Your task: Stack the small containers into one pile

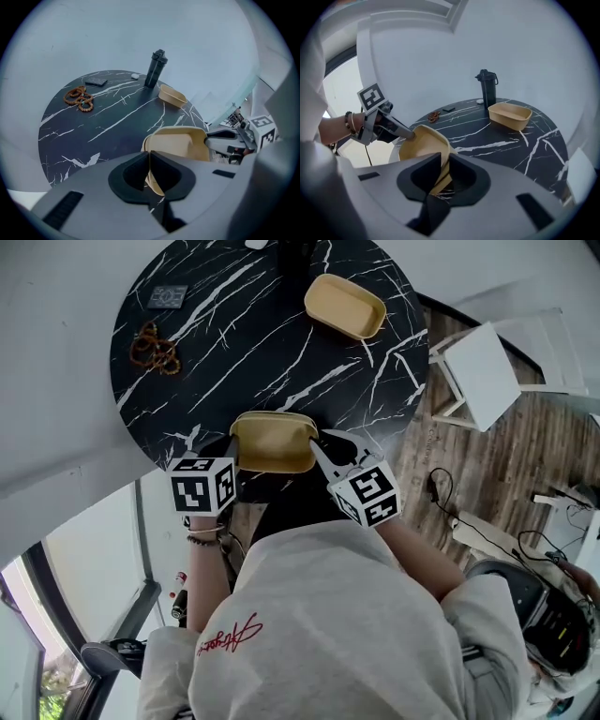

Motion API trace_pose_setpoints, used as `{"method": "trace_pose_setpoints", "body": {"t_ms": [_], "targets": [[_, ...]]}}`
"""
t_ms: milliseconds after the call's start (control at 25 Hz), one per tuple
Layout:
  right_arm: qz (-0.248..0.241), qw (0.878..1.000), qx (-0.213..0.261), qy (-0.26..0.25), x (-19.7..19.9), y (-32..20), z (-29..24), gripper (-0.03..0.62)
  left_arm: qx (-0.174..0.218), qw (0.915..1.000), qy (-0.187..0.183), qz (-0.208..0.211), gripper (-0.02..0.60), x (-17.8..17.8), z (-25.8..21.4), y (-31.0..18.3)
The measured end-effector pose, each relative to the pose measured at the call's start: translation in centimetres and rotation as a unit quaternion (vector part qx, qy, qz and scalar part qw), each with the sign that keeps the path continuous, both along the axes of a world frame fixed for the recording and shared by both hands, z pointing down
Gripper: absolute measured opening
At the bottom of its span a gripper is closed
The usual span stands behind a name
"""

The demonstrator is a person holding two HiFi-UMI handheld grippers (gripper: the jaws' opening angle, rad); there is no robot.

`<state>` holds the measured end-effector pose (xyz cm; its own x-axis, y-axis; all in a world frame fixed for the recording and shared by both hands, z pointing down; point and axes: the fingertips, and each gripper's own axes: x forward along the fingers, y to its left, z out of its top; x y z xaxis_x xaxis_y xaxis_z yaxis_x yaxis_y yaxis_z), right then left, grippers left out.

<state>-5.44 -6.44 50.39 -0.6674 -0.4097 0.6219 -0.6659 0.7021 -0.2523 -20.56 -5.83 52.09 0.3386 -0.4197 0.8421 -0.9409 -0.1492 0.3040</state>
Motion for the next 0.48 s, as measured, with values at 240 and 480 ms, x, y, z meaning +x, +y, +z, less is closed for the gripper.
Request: {"method": "trace_pose_setpoints", "body": {"t_ms": [240,480], "targets": [[-0.01,0.997,-0.071,-0.017,0.1,-3.5,-1.6,0.035,0.002,0.9998,0.019,-0.004,0.025,0.3,-2.0,-1.0],[-0.04,0.991,-0.126,-0.015,0.1,-1.8,-3.2,0.035,-0.024,0.9992,0.03,0.005,0.025,0.3,-3.0,0.3]]}}
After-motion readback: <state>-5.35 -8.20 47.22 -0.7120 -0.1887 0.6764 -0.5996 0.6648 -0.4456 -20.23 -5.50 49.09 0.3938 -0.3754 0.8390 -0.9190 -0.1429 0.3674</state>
